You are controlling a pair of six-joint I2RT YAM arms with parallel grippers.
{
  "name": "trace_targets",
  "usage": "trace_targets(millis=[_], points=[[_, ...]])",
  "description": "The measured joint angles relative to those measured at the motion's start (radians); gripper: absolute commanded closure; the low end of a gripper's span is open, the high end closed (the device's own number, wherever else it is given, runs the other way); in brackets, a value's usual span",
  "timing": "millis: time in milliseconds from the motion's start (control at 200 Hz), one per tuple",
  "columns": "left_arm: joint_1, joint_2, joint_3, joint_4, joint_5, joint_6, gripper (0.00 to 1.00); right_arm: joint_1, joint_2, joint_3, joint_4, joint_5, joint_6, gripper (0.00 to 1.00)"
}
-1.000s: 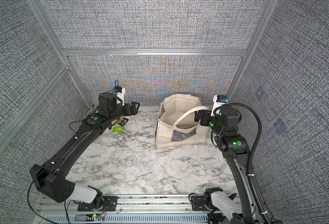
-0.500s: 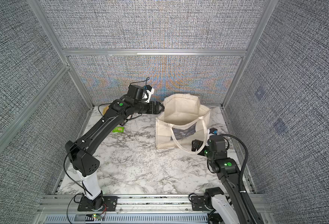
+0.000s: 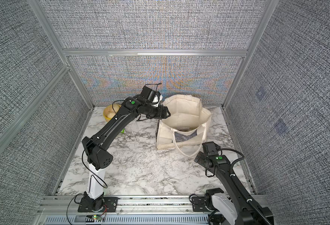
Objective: Take out the compass set from the canvas bag
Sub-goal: Adjust the canvas bag at the center of the board.
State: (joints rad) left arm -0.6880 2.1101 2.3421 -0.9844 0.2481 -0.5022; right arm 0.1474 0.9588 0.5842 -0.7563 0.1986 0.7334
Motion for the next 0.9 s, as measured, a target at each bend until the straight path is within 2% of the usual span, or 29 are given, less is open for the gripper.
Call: trace_targets(millis=[145,300,450,565,685,775,900], points=[[0.003,0.006,0.019,-0.041,-0.072,0.013,0.29,-0.063,0.014,0.053,-0.093,0.073,0.057,0.01],[0.002,0.007,0.023,-0.066,-0.129,0.042,0.42,-0.139,-0.064,0.193,-0.164,0.137,0.065,0.01],[0.001,0.008,0.027,-0.064,-0.153,0.058,0.55,-0.148,-0.157,0.421,-0.151,0.235,-0.058,0.01],[0.002,0.026,0.067,-0.062,-0.164,0.071,0.67,-0.146,-0.168,0.541,-0.037,0.202,-0.196,0.02],[0.003,0.06,0.15,-0.056,-0.169,0.092,0.82,-0.123,-0.011,0.671,0.051,0.062,-0.283,0.03],[0.004,0.066,0.177,-0.051,-0.17,0.107,0.93,-0.103,0.19,0.868,0.036,0.013,-0.343,0.03],[0.006,0.062,0.162,-0.037,-0.17,0.132,0.96,-0.097,0.467,1.165,-0.03,-0.033,-0.439,0.03]])
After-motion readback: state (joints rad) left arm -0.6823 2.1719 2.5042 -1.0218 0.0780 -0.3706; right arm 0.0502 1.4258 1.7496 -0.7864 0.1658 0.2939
